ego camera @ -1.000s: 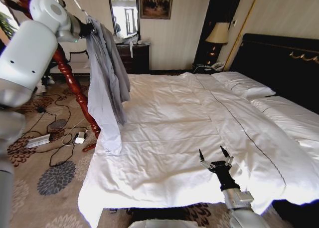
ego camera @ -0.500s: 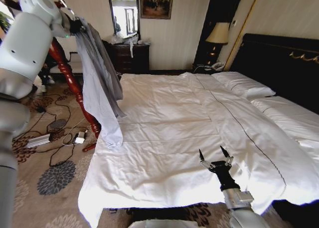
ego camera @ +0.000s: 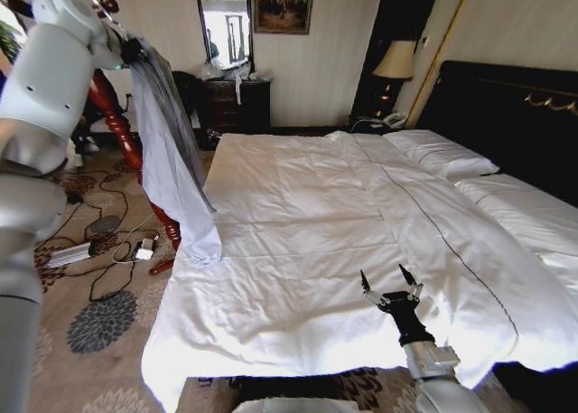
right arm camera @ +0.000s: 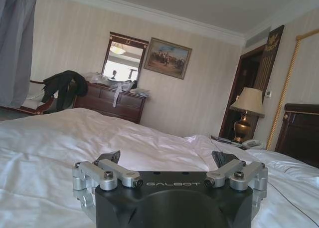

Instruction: Pick up the clothes from the bed and hang them on the clothes hanger.

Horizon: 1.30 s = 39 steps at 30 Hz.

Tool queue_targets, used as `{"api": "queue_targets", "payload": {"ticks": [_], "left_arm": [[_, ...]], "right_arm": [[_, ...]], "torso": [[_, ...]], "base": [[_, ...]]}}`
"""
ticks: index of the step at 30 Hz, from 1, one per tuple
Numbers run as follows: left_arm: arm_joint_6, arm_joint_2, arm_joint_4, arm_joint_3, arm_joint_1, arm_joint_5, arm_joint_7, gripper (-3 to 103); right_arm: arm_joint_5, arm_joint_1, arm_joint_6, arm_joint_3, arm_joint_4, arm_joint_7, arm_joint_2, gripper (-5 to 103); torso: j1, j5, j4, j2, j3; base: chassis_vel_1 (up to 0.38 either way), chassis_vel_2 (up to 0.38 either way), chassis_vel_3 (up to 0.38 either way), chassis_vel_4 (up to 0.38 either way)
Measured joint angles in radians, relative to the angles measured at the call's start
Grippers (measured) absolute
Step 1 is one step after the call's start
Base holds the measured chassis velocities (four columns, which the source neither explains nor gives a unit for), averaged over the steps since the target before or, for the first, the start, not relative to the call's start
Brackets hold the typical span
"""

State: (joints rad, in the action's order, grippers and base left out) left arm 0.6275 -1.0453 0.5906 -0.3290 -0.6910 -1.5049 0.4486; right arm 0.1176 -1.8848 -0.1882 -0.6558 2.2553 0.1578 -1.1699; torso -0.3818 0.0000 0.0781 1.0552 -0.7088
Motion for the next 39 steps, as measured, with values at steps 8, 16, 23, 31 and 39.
{"api": "queue_targets", "payload": {"ticks": [8, 16, 23, 31, 39], "left_arm": [[0.017, 0.021, 0.049, -0.001, 0.03, 0.003, 0.03, 17], [0.045, 0.038, 0.121, 0.004, 0.05, 0.012, 0.036, 30], [0.046, 0.089, 0.214, 0.026, 0.075, 0.05, 0.052, 57], [0.046, 0.246, 0.454, 0.085, 0.156, 0.062, 0.099, 90], [0.034, 0.4, 0.743, 0.232, 0.363, 0.114, 0.09, 100]], "right_arm": [[0.0, 0.0, 0.0, 0.0, 0.0, 0.0, 0.0, 100], [0.0, 0.0, 0.0, 0.0, 0.0, 0.0, 0.0, 100], [0.0, 0.0, 0.0, 0.0, 0.0, 0.0, 0.0, 100], [0.0, 0.0, 0.0, 0.0, 0.0, 0.0, 0.0, 100], [0.0, 0.0, 0.0, 0.0, 0.0, 0.0, 0.0, 100]], "torso": [[0.0, -0.0001, -0.0006, 0.0, 0.0], [0.0, 0.0002, 0.0003, 0.0, 0.0], [0.0, -0.0002, -0.0002, 0.0, 0.0], [0.0, -0.0002, -0.0003, 0.0, 0.0], [0.0, -0.0005, -0.0002, 0.0, 0.0]], "base": [[0.0, 0.0, 0.0, 0.0], [0.0, 0.0, 0.0, 0.0], [0.0, 0.0, 0.0, 0.0], [0.0, 0.0, 0.0, 0.0], [0.0, 0.0, 0.0, 0.0]]}}
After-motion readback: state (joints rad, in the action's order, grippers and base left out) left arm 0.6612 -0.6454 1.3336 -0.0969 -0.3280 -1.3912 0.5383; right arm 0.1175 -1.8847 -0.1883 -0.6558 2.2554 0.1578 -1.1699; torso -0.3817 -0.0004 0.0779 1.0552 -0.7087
